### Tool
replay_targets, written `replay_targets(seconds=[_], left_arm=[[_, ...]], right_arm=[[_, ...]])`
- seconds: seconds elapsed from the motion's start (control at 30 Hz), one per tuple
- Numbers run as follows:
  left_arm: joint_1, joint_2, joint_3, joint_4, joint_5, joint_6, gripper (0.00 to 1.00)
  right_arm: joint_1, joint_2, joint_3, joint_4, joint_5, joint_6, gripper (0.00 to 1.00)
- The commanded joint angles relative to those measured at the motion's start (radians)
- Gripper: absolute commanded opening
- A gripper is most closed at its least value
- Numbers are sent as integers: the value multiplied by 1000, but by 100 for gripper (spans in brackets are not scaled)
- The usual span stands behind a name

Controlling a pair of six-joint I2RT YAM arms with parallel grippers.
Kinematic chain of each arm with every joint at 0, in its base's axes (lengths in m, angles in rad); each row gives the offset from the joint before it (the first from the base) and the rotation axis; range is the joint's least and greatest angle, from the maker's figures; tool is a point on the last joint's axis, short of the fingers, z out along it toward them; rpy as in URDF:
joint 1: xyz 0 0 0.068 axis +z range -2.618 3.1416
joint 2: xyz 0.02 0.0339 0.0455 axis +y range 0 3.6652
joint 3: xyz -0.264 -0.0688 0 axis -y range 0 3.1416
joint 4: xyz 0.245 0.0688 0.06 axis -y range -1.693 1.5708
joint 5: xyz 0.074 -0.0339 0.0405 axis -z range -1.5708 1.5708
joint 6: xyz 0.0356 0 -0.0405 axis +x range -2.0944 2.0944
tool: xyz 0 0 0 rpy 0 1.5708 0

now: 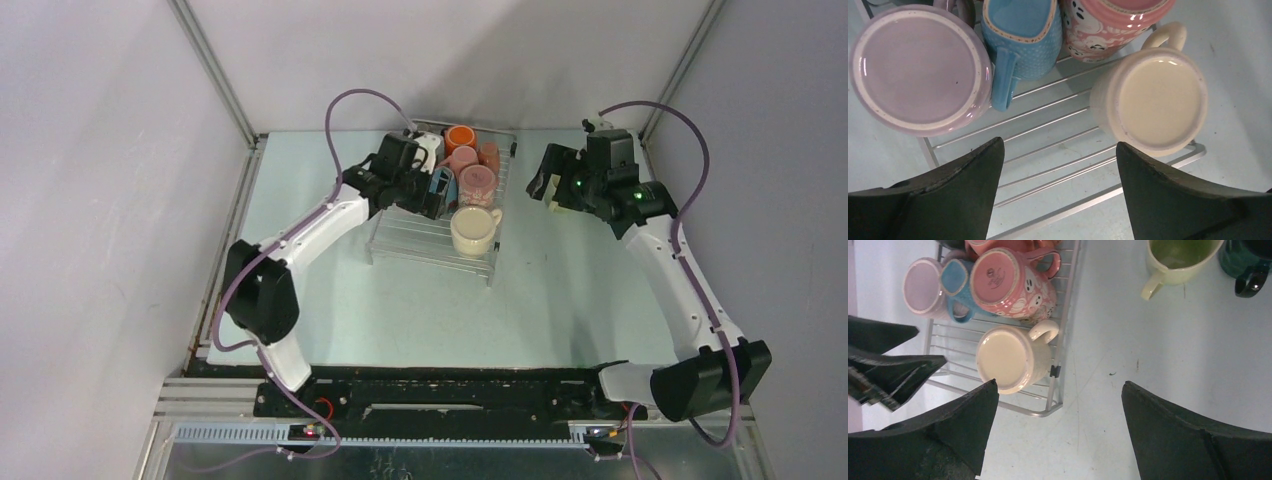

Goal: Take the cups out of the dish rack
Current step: Place the cup at the center of the board, then unload the cup from the dish rack.

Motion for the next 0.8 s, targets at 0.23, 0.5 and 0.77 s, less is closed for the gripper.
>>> replay_targets(seconds=[0.23, 0.5, 0.77], left_arm=[[45, 86, 25, 70, 102, 97, 88], [79, 117, -6, 144, 92, 102, 89], [88, 171, 9, 165, 110, 112, 88]], right_arm=[[43, -67, -15, 53, -18, 16, 100], [58, -76, -37, 60, -21, 21, 100], [64, -75, -41, 55, -16, 19, 100]])
